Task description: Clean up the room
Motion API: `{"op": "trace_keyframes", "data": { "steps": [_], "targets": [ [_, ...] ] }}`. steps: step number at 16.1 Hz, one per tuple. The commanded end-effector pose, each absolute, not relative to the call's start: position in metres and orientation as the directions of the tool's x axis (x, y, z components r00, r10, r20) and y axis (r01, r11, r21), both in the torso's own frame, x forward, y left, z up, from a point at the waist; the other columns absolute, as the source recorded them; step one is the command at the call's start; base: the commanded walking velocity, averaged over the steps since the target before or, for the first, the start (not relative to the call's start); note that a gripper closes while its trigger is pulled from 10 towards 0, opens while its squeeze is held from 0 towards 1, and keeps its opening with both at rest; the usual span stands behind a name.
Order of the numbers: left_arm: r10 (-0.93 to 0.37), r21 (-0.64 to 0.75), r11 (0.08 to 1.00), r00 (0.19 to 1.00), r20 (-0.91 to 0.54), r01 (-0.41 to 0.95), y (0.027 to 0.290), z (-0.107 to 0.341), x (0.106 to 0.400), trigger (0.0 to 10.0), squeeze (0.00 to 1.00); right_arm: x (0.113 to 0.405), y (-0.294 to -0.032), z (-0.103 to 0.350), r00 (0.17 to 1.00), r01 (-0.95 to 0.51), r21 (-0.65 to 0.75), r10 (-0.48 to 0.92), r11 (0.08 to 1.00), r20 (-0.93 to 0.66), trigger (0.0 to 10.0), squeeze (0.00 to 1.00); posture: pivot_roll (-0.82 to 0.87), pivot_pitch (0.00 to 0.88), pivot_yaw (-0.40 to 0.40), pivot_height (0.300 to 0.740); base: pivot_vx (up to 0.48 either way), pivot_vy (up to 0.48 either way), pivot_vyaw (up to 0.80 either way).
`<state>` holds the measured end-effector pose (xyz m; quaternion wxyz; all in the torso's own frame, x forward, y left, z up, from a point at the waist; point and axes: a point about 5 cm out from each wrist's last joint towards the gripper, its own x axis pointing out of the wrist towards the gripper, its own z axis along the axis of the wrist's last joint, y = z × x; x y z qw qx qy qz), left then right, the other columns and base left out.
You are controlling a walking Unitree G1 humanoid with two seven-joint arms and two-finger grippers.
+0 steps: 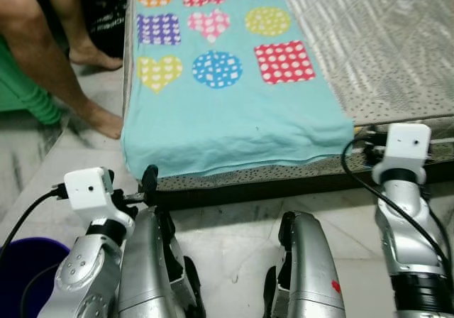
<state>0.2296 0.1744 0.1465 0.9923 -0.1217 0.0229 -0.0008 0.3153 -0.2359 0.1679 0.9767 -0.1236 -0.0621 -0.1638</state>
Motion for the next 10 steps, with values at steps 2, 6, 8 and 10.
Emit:
{"op": "trace_keyframes", "data": {
  "steps": [2,6,8,10],
  "targets": [
    [-0.001,-0.236,0.972,0.999,-0.052,-0.011,0.175,0.141,0.232,10.0,0.00,0.316,-0.217,0.173,0.962,0.240,-0.131,-0.218,0.962,0.166,10.0,1.00,0.01,0.166,0.008,0.491,0.000,0.000,0.00],
    [-0.014,-0.243,0.970,0.999,-0.043,0.003,0.172,0.136,0.236,10.0,0.00,0.308,-0.179,0.171,0.991,0.048,0.026,-0.051,0.999,0.123,10.0,0.00,-0.02,0.110,0.013,0.491,0.000,0.000,0.00],
    [-0.029,-0.248,0.969,0.999,-0.034,0.020,0.169,0.133,0.241,10.0,0.00,0.310,-0.170,0.175,0.991,0.013,0.065,-0.022,0.998,0.132,10.0,0.00,-0.03,0.082,0.017,0.491,0.000,0.000,0.00],
    [-0.045,-0.252,0.967,0.999,-0.014,0.039,0.167,0.133,0.249,10.0,0.00,0.313,-0.166,0.180,0.990,-0.009,0.106,-0.006,0.994,0.139,10.0,0.00,-0.04,0.053,0.019,0.491,0.000,0.000,0.00]
  ]
}}
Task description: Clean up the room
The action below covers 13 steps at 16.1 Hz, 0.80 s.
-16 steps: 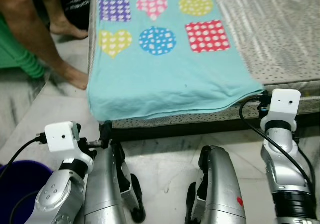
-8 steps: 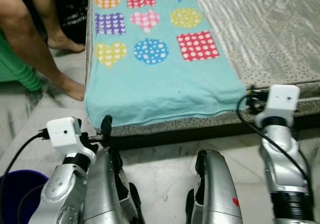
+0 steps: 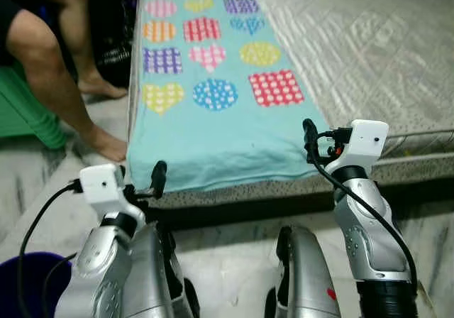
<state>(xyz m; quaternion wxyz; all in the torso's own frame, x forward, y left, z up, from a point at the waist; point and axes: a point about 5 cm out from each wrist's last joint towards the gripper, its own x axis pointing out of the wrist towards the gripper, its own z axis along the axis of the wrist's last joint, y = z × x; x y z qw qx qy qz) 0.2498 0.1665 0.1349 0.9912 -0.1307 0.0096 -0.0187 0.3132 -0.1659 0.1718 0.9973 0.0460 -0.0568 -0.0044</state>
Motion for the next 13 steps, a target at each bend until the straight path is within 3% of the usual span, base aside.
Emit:
{"op": "trace_keyframes", "data": {
  "steps": [1,8,13],
  "targets": [
    [-0.050,-0.252,0.967,0.999,-0.002,0.048,0.166,0.135,0.253,10.0,0.00,0.315,-0.164,0.183,0.989,-0.020,0.118,0.002,0.993,0.149,10.0,0.00,-0.05,0.042,0.019,0.491,0.000,0.000,0.00],
    [-0.049,-0.244,0.968,0.998,0.044,0.059,0.167,0.135,0.268,10.0,0.00,0.331,-0.167,0.197,0.982,-0.027,0.137,0.000,0.990,0.187,10.0,0.00,-0.05,0.000,0.020,0.491,0.000,0.000,-0.43],
    [-0.049,-0.246,0.967,0.997,0.062,0.063,0.165,0.135,0.275,10.0,0.00,0.337,-0.167,0.200,0.979,-0.036,0.140,0.007,0.989,0.203,10.0,0.00,-0.06,0.000,0.018,0.536,0.000,0.000,-0.47]
  ]
}}
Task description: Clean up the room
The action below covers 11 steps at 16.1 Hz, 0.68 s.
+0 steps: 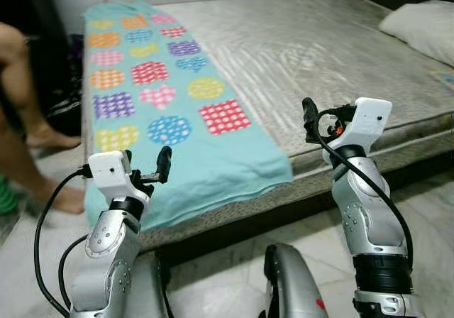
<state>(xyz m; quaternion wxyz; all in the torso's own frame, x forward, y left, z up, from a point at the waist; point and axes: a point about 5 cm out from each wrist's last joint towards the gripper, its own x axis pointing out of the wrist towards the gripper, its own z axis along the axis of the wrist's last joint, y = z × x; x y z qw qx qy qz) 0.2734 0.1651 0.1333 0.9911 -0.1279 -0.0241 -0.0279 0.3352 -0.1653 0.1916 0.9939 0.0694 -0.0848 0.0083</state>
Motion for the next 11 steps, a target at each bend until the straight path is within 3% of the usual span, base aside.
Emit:
{"op": "trace_keyframes", "data": {
  "steps": [1,5,11],
  "targets": [
    [-0.041,-0.240,0.969,0.997,0.059,0.054,0.1660,0.1335,0.2754,10.0,0.00,0.3371,-0.1667,0.1996,0.980,-0.037,0.142,0.008,0.989,0.200,10.0,0.00,-0.06,0.000,0.018,0.536,0.000,0.000,-0.50],
    [-0.040,-0.236,0.970,0.997,0.070,0.056,0.1668,0.1334,0.2797,10.0,0.00,0.3378,-0.1641,0.1982,0.979,-0.060,0.140,0.031,0.988,0.200,10.0,0.00,-0.06,0.000,0.022,0.540,0.000,0.000,-0.48],
    [-0.030,-0.229,0.972,0.995,0.092,0.051,0.1698,0.1347,0.2846,10.0,0.00,0.3392,-0.1590,0.1952,0.975,-0.079,0.116,0.052,0.990,0.216,10.0,0.00,-0.05,0.000,0.018,0.540,0.000,0.000,0.00]
  ]
}}
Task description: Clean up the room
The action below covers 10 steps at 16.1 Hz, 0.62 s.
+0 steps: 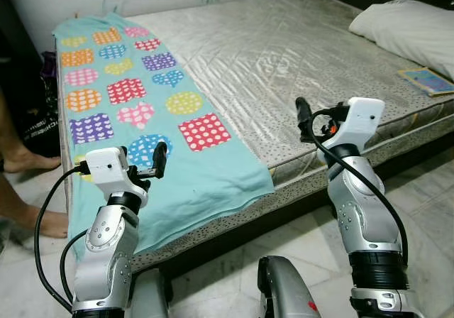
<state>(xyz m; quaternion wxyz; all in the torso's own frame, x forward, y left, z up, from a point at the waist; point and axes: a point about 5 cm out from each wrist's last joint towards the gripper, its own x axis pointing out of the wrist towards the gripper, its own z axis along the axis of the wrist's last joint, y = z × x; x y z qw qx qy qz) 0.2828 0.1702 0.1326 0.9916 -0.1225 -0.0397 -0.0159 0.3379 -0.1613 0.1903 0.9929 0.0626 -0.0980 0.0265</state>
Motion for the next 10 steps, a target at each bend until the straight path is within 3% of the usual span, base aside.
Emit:
{"op": "trace_keyframes", "data": {
  "steps": [1,10],
  "targets": [
    [-0.035,-0.232,0.971,0.995,0.097,0.057,0.1683,0.1355,0.2856,10.0,0.00,0.3409,-0.1604,0.1974,0.973,-0.073,0.101,0.049,0.992,0.226,10.0,0.00,-0.05,0.000,0.018,0.540,0.000,0.000,0.00],
    [-0.048,-0.234,0.969,0.992,0.116,0.074,0.1656,0.1365,0.2931,10.0,0.00,0.3470,-0.1672,0.2030,0.966,-0.063,0.096,0.037,0.993,0.254,10.0,0.00,-0.07,0.000,0.027,0.640,0.000,0.000,0.00]
  ]
}}
